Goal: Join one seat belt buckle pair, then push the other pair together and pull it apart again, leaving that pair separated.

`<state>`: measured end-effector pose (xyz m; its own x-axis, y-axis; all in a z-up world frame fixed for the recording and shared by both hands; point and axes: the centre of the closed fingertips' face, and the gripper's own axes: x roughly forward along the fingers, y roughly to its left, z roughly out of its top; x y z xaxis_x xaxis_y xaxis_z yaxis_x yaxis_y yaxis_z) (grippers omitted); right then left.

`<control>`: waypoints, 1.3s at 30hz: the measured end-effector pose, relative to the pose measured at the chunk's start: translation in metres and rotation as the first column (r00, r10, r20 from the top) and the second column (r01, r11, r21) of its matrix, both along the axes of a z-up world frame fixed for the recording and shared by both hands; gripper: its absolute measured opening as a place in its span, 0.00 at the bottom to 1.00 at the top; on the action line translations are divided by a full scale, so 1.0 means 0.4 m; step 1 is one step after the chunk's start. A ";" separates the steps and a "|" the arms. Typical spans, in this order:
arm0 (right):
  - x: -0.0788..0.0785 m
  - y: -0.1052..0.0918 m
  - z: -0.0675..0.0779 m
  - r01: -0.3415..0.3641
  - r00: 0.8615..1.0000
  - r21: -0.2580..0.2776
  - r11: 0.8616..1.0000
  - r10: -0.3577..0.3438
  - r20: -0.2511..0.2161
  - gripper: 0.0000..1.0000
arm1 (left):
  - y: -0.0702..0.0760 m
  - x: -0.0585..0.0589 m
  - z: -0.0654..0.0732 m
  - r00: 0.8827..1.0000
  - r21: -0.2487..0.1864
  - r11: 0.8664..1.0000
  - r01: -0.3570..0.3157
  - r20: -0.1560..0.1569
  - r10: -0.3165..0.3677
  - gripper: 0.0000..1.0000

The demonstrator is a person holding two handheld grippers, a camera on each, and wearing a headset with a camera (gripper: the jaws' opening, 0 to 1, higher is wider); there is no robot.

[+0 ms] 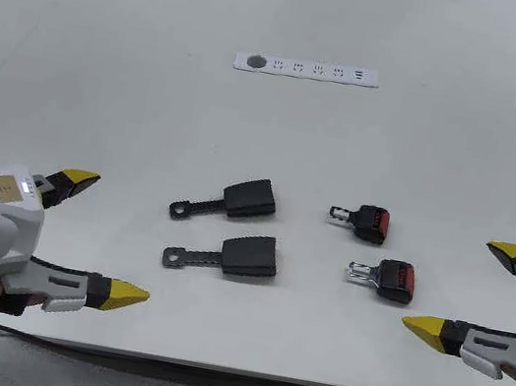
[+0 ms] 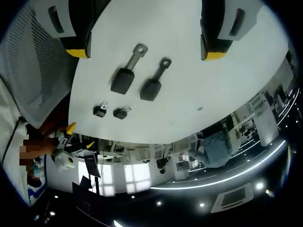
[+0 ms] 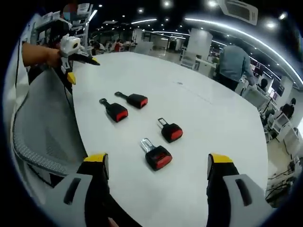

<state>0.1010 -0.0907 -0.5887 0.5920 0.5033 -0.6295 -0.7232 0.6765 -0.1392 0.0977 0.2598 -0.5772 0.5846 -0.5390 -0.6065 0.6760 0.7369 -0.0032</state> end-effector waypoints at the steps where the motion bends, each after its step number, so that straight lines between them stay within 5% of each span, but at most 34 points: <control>1: -0.001 0.001 -0.001 -0.001 1.000 0.000 1.000 0.001 -0.001 1.00 | 0.001 0.000 0.000 1.000 0.007 1.000 0.002 0.001 -0.002 1.00; 7: -0.001 0.003 -0.003 -0.007 1.000 -0.010 1.000 0.007 0.001 1.00 | 0.013 -0.008 -0.011 0.999 0.015 1.000 -0.015 -0.042 0.015 0.96; 39: -0.003 -0.005 -0.010 -0.002 1.000 -0.017 1.000 0.002 -0.003 1.00 | -0.004 -0.022 -0.016 0.998 0.020 1.000 0.012 -0.062 -0.011 1.00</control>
<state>0.1000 -0.0928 -0.5926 0.5892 0.4937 -0.6396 -0.7247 0.6730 -0.1480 0.0890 0.2583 -0.5837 0.5396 -0.5323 -0.6522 0.6834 0.7295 -0.0300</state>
